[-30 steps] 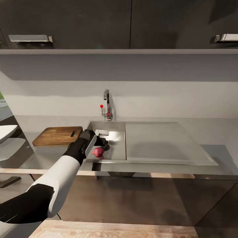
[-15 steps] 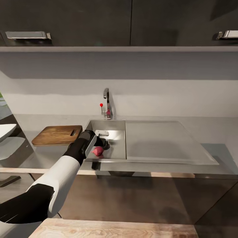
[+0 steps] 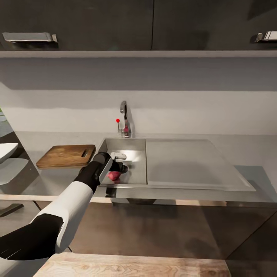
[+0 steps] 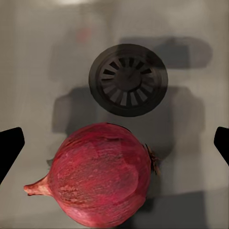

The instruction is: In the kitchen, take the Vidalia onion out of the sink, dice it on the chopping board with the paring knife, put the diced onion into the bowl on the countertop, then place both the paring knife and the chopping board into the sink.

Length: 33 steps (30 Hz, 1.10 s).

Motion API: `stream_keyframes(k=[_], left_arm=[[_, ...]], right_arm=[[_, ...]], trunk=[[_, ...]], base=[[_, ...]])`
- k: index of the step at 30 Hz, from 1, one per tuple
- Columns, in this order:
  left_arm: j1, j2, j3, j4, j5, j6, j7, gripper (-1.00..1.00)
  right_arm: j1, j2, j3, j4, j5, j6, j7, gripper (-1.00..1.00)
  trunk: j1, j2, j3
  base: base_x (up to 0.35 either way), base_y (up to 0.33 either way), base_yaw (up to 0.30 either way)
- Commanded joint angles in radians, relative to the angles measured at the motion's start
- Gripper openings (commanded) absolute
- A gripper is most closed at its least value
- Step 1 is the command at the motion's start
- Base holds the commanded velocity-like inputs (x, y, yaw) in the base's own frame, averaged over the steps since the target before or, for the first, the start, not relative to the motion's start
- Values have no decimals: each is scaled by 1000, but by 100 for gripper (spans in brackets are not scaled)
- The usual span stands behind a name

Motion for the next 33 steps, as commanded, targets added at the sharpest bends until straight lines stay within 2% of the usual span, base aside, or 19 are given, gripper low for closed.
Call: stream_keyframes(k=[1,33], left_arm=[[-1,0,-3,0,7,4,6,100],[0,1,-3,3,7,4,6,100]], right_arm=[[0,0,0,1,-4,-3,1,100],[0,0,0,1,-4,-4,1,100]], trunk=[[0,0,-2],[0,0,-30]], base=[[0,0,0],[0,0,0]])
